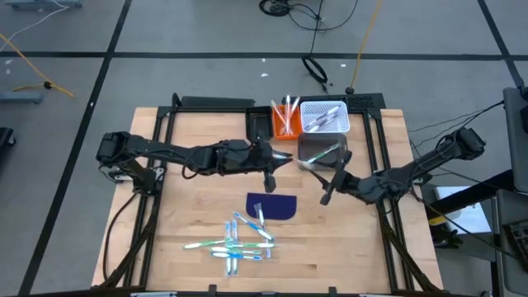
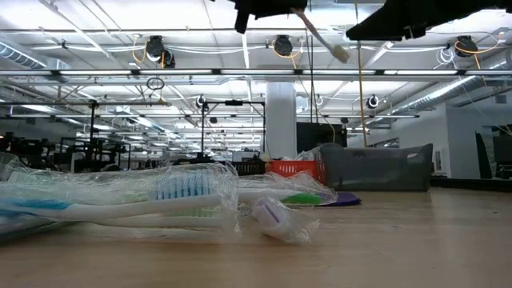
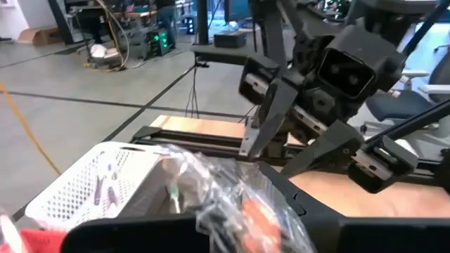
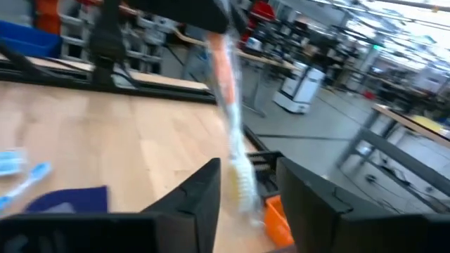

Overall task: Pick & Place Toothbrushes
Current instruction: Put the orange toothbrush into the orange bin

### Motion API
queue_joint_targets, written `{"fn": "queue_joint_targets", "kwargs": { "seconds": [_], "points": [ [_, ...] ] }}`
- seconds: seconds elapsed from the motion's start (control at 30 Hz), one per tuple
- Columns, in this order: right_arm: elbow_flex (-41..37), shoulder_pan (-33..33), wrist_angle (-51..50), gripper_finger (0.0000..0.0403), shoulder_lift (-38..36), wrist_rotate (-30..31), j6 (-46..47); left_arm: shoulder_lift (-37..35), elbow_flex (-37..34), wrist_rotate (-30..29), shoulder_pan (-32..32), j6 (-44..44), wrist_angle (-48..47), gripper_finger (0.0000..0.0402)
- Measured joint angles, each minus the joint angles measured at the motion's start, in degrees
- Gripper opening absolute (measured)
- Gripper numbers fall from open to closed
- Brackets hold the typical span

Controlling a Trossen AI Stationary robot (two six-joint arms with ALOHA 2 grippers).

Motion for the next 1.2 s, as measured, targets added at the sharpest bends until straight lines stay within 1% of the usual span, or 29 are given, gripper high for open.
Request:
{"fn": "queue_joint_targets", "kwargs": {
  "seconds": [0.1,0.2,0.37,0.57,1.0,1.13,1.2],
  "points": [
    [0.0,0.0,-1.9,0.0147,0.0,1.8,1.5,0.0,0.0,0.3,1.0,-0.1,-1.5,0.0010],
    [0.0,0.0,-3.5,0.0154,0.0,1.9,3.5,0.0,0.0,0.3,2.5,-0.1,-2.4,0.0010],
    [0.0,0.0,-6.4,0.0154,0.0,1.7,7.3,0.0,0.0,0.3,6.2,-0.7,-2.8,0.0010],
    [0.0,0.0,-8.7,0.0151,0.0,1.6,10.6,0.0,0.0,0.3,11.8,-3.2,-5.6,0.0010],
    [0.0,0.0,-8.8,0.0150,0.0,1.6,11.1,0.0,0.0,0.4,22.0,-8.2,-9.8,0.0010],
    [0.0,0.0,-8.8,0.0149,0.0,1.6,11.1,0.1,0.0,1.9,24.1,-9.2,-10.0,0.0010],
    [0.0,0.0,-8.8,0.0147,0.0,1.6,11.1,1.2,1.1,2.3,24.9,-9.5,-10.9,0.0010]
  ]
}}
